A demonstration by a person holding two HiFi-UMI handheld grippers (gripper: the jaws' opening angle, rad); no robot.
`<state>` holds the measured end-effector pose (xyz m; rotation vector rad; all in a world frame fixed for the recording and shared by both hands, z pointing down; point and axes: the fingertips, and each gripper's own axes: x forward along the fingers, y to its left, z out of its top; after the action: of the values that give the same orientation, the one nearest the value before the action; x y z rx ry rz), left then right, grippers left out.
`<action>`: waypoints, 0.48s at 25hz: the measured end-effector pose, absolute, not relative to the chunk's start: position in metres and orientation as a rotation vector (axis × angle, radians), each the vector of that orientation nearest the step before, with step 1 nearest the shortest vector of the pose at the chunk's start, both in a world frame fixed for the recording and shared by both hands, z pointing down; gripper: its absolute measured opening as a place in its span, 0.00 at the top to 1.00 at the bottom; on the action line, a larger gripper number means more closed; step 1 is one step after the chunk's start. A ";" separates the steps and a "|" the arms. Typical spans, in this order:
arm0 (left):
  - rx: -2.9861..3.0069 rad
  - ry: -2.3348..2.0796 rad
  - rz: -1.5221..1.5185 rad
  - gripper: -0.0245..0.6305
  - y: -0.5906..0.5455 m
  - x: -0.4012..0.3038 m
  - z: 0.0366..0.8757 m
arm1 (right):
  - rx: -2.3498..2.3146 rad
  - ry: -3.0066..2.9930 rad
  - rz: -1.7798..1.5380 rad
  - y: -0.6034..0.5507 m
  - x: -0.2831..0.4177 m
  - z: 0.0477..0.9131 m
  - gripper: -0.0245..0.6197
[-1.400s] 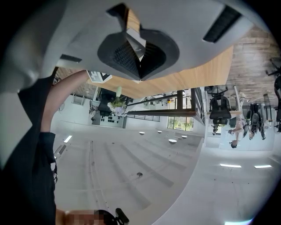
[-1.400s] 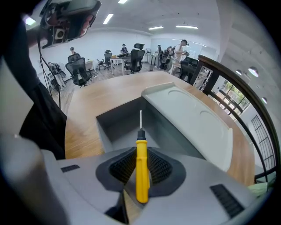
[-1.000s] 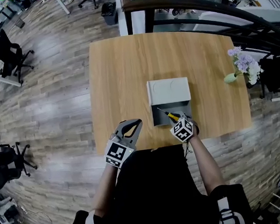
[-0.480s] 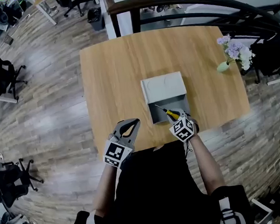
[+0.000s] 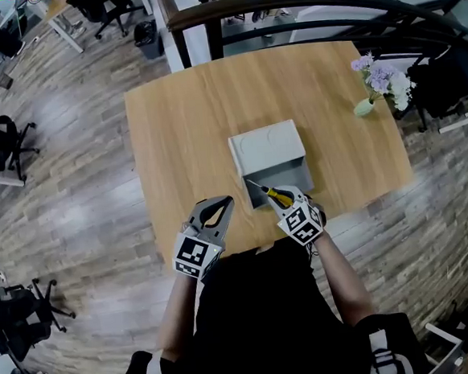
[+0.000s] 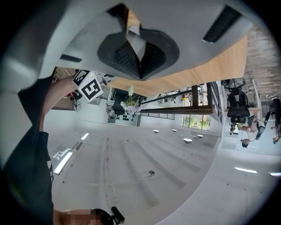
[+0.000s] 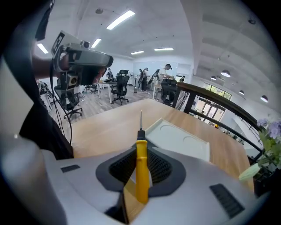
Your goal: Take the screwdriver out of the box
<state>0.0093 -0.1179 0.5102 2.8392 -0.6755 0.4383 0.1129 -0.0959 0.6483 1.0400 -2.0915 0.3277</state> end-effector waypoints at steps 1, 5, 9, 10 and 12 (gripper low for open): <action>2.840 -0.673 0.435 0.93 -0.117 0.010 0.510 | 1.046 -2.106 0.328 -0.096 0.112 0.644 0.83; 2.831 -0.674 0.435 0.93 -0.112 0.008 0.511 | 1.063 -2.135 0.319 -0.098 0.109 0.631 0.83; 2.827 -0.673 0.442 0.93 -0.106 0.004 0.514 | 1.092 -2.142 0.301 -0.099 0.110 0.620 0.83; 2.829 -0.672 0.444 0.93 -0.106 0.003 0.514 | 1.106 -2.148 0.301 -0.100 0.111 0.617 0.83; 2.832 -0.672 0.443 0.93 -0.106 0.002 0.514 | 1.141 -2.174 0.316 -0.101 0.112 0.611 0.83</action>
<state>0.0021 -0.1061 0.5140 2.8322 -0.6720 0.4431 0.1116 -0.1005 0.6106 1.1410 -2.1735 0.3164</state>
